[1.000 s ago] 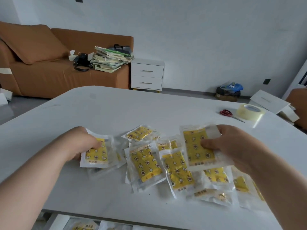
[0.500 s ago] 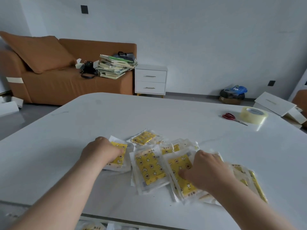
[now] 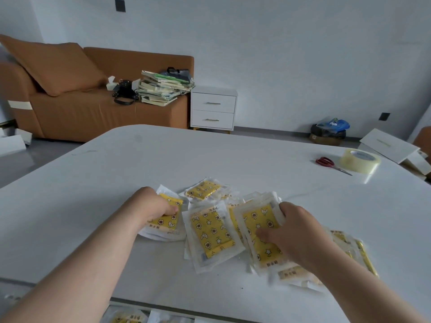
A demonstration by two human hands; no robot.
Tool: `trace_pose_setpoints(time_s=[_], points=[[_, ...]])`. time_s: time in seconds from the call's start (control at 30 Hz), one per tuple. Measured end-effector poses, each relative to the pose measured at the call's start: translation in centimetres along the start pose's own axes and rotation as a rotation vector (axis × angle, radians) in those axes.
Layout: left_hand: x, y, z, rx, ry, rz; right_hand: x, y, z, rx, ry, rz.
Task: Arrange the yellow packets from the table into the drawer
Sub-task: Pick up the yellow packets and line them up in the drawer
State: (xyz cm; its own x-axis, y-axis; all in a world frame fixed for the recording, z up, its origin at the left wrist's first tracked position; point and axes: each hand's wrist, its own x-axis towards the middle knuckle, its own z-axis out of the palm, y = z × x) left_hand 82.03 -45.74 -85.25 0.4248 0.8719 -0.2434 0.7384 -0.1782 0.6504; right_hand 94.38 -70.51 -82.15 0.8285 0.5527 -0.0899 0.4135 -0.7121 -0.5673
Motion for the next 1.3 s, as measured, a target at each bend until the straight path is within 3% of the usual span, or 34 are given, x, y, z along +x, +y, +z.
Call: trace_pose_setpoints(time_s=[0.2, 0.47, 0.67, 0.97, 1.1, 1.3], points=[[0.4, -0.4, -1.3, -0.145, 0.009, 0.023, 0.7, 0.4, -0.7, 0.311, 0.002, 0.065], [0.7, -2.4, -4.7, -0.602, -0.125, -0.047, 0.6, 1.3, -2.5, 0.724, -0.083, 0.149], [-2.9, -1.9, -8.0, -0.745, -0.311, 0.156, 0.0, 2.3, -3.5, 1.014, -0.247, 0.155], [-8.0, -0.5, -7.4, -0.512, -0.834, 0.343, -3.1, 7.1, -5.5, 1.16, -0.556, 0.038], [-9.7, 0.4, -5.1, -0.231, -1.078, 0.434, -5.1, 10.5, -6.2, 1.173, -0.636, 0.025], [-13.3, 1.9, -0.4, 0.184, -1.114, 0.512, -7.7, 13.9, -7.6, 0.994, -0.804, 0.004]])
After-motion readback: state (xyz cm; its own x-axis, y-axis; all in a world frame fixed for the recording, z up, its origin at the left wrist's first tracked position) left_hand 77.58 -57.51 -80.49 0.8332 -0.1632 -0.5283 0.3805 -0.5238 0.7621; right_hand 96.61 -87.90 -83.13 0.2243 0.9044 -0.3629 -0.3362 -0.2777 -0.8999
